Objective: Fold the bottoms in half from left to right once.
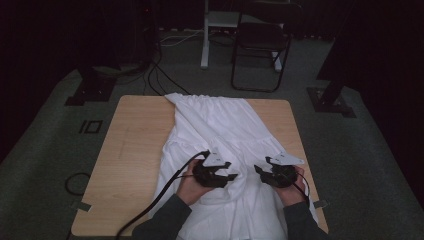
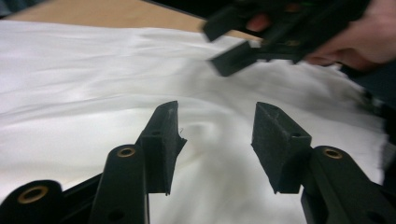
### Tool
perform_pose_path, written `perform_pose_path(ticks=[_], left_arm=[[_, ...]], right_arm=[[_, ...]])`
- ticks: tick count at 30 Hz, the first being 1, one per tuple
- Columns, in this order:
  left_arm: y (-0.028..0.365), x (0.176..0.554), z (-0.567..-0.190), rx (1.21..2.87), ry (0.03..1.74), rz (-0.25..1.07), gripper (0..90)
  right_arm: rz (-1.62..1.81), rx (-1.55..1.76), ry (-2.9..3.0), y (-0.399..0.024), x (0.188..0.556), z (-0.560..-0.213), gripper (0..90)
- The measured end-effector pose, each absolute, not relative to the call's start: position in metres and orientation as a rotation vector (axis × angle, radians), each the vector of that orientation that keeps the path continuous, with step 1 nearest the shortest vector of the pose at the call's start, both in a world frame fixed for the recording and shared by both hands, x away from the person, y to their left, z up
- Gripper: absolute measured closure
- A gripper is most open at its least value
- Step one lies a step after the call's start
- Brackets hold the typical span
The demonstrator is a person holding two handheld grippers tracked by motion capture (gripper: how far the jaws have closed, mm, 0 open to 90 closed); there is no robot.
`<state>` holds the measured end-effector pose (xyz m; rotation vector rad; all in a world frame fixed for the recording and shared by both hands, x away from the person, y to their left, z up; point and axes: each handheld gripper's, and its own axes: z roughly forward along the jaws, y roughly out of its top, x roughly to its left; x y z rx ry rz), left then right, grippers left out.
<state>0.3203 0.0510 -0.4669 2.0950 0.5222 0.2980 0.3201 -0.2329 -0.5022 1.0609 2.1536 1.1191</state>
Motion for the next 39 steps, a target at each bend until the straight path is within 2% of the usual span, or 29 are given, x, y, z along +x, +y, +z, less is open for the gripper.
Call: perform_pose_path(ticks=[3,5,8,9,11,16,17,18,19,20,22,37,39], left_arm=[[0.083,0.32,-0.467,2.082,0.597,0.359,49.2],[0.104,0.318,-0.47,2.102,0.647,0.447,48.4],[0.123,0.315,-0.475,2.101,0.696,0.485,47.8],[0.145,0.312,-0.483,2.11,0.752,0.528,47.2],[0.158,0.309,-0.487,2.111,0.789,0.541,46.7],[0.174,0.302,-0.493,2.084,0.829,0.562,46.0],[0.176,0.302,-0.494,2.085,0.834,0.568,45.9],[0.177,0.302,-0.495,2.079,0.842,0.565,45.6],[0.178,0.302,-0.496,2.077,0.847,0.563,45.6],[0.178,0.302,-0.497,2.075,0.852,0.564,45.5],[0.178,0.303,-0.499,2.083,0.859,0.564,45.3],[0.169,0.306,-0.51,2.123,0.867,0.57,38.3],[0.167,0.307,-0.515,2.144,0.885,0.565,37.0]], right_arm=[[1.167,1.043,2.18,-0.218,0.321,-0.499,42.5],[1.179,1.03,2.209,-0.207,0.321,-0.5,40.9],[1.167,1.029,2.223,-0.199,0.321,-0.502,38.3],[1.153,1.055,2.244,-0.19,0.323,-0.507,33.0],[1.136,1.094,2.279,-0.185,0.325,-0.513,28.1],[1.087,1.101,2.333,-0.174,0.324,-0.526,25.8],[1.059,1.102,2.35,-0.172,0.324,-0.529,31.7],[1.043,1.099,2.368,-0.171,0.325,-0.531,42.9],[1.041,1.091,2.396,-0.172,0.325,-0.532,54.9],[1.049,1.083,2.427,-0.173,0.325,-0.533,72.6],[1.053,1.066,2.433,-0.174,0.323,-0.53,86.2],[1.26,0.985,1.988,-0.235,0.299,-0.437,88.3],[1.226,1.028,1.91,-0.259,0.301,-0.429,88.2]])
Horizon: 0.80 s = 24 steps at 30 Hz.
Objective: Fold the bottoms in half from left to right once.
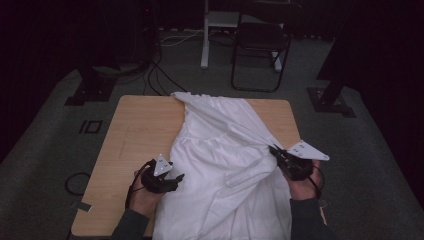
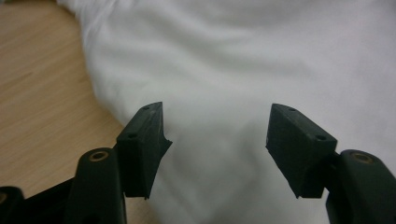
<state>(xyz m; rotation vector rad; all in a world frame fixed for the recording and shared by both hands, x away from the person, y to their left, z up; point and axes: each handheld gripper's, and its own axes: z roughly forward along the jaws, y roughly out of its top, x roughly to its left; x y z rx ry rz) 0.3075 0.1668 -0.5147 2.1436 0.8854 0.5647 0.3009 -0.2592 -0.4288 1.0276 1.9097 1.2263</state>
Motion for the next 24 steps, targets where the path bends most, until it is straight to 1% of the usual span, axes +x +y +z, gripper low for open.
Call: perform_pose_path(ticks=[3,8,13,17,20,21,22,23,24], left_arm=[[0.166,0.309,-0.52,2.156,0.917,0.578,34.7],[0.17,0.317,-0.532,2.153,0.994,0.534,29.5],[0.165,0.326,-0.544,2.158,1.023,0.502,28.7],[0.156,0.329,-0.553,2.189,1.027,0.474,29.3],[0.153,0.331,-0.556,2.179,1.04,0.446,34.8],[0.153,0.332,-0.556,2.174,1.038,0.445,38.3],[0.153,0.332,-0.556,2.174,1.038,0.445,44.6],[0.154,0.332,-0.555,2.17,1.011,0.427,44.6],[0.154,0.332,-0.555,2.173,0.996,0.408,64.4]], right_arm=[[1.135,1.089,1.879,-0.28,0.306,-0.438,88.3],[1.046,1.218,1.911,-0.305,0.316,-0.477,88.2],[0.974,1.281,1.964,-0.316,0.324,-0.511,88.2],[0.961,1.3,1.98,-0.317,0.326,-0.522,88.2],[0.958,1.293,1.983,-0.315,0.326,-0.523,88.1],[0.961,1.288,1.984,-0.315,0.326,-0.523,88.0],[0.961,1.288,1.984,-0.315,0.326,-0.523,88.0],[0.963,1.285,1.984,-0.315,0.326,-0.522,88.0],[0.974,1.283,1.98,-0.315,0.325,-0.521,88.0]])
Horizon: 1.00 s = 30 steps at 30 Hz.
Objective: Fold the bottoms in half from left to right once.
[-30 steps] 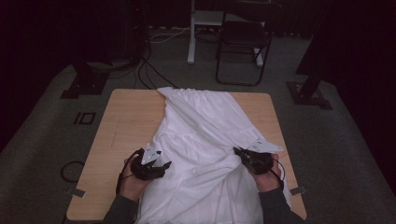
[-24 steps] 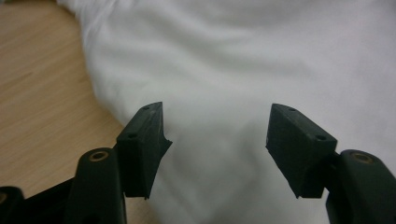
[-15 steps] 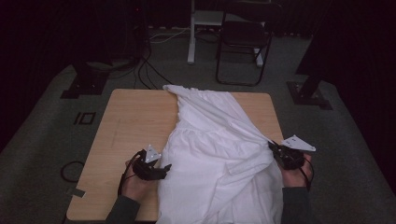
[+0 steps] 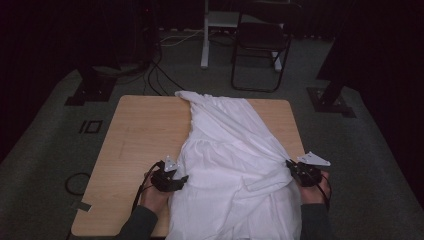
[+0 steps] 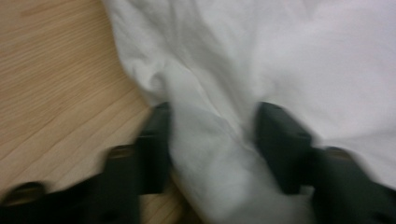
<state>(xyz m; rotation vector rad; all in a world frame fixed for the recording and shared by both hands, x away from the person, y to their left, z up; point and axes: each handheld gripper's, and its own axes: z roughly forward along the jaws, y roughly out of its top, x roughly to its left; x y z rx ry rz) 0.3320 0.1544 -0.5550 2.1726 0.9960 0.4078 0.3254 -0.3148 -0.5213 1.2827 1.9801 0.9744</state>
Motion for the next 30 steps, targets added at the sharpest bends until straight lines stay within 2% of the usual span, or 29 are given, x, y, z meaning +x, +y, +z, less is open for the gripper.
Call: perform_pose_path(ticks=[1,2,3,6,8,9,11,13,15,18,21,24,27,30], left_arm=[[0.155,0.332,-0.554,2.183,0.976,0.414,76.0],[0.155,0.331,-0.553,2.191,0.975,0.441,82.3],[0.157,0.331,-0.55,2.2,0.983,0.48,84.3],[0.174,0.328,-0.529,2.131,1.04,0.6,85.8],[0.189,0.323,-0.509,2.078,1.093,0.731,86.0],[0.194,0.319,-0.497,2.054,1.119,0.845,86.1],[0.198,0.315,-0.483,2.065,1.138,0.925,86.1],[0.201,0.315,-0.479,2.059,1.141,0.901,85.8],[0.199,0.316,-0.482,2.076,1.081,0.78,81.3],[0.191,0.315,-0.486,2.092,1.005,0.708,61.8],[0.18,0.316,-0.495,2.129,0.956,0.668,48.7],[0.167,0.321,-0.513,2.183,0.956,0.604,39.3],[0.154,0.327,-0.534,2.287,0.95,0.578,38.3],[0.146,0.33,-0.546,2.331,0.952,0.602,49.0]], right_arm=[[0.978,1.282,1.979,-0.315,0.325,-0.521,88.1],[0.986,1.284,1.977,-0.315,0.324,-0.52,88.1],[0.99,1.28,1.976,-0.315,0.324,-0.52,88.1],[1.028,1.268,1.988,-0.313,0.322,-0.517,88.2],[1.072,1.247,2.012,-0.309,0.32,-0.514,88.4],[1.111,1.233,2.029,-0.306,0.318,-0.512,88.4],[1.163,1.193,2.076,-0.295,0.316,-0.511,88.4],[1.11,1.148,2.101,-0.28,0.315,-0.511,88.3],[1.088,1.142,2.097,-0.274,0.316,-0.511,88.3],[1.106,1.195,2.038,-0.285,0.316,-0.508,88.2],[1.049,1.244,1.979,-0.301,0.318,-0.51,88.0],[0.965,1.302,2.001,-0.31,0.327,-0.526,87.5],[0.907,1.357,2.049,-0.312,0.335,-0.549,86.3],[0.844,1.345,2.083,-0.308,0.338,-0.557,85.9]])
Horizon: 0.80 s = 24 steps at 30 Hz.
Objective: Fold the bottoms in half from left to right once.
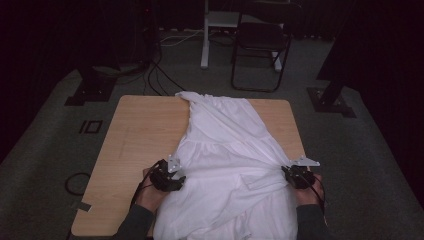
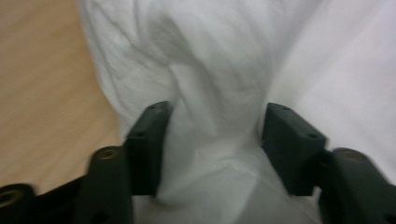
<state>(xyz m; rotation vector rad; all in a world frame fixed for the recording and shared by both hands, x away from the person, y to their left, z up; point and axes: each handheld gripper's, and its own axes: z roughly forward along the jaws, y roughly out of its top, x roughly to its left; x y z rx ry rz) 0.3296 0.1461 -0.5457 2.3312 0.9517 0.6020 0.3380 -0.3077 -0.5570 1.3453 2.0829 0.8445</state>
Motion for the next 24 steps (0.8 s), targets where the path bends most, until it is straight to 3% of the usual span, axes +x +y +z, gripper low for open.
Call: perform_pose_path(ticks=[3,5,9,16,24], left_arm=[[0.147,0.332,-0.546,2.354,0.952,0.659,77.6],[0.151,0.336,-0.546,2.357,0.962,0.672,83.9],[0.163,0.347,-0.547,2.329,1.027,0.717,85.0],[0.211,0.389,-0.546,2.185,1.299,0.787,85.2],[0.218,0.41,-0.543,2.174,1.283,0.796,82.3]], right_arm=[[0.826,1.352,2.102,-0.305,0.341,-0.559,85.5],[0.853,1.37,2.106,-0.304,0.343,-0.561,85.7],[0.927,1.403,2.118,-0.298,0.347,-0.562,85.7],[0.933,1.255,2.217,-0.244,0.371,-0.559,83.2],[0.913,1.262,2.174,-0.226,0.409,-0.556,85.4]])
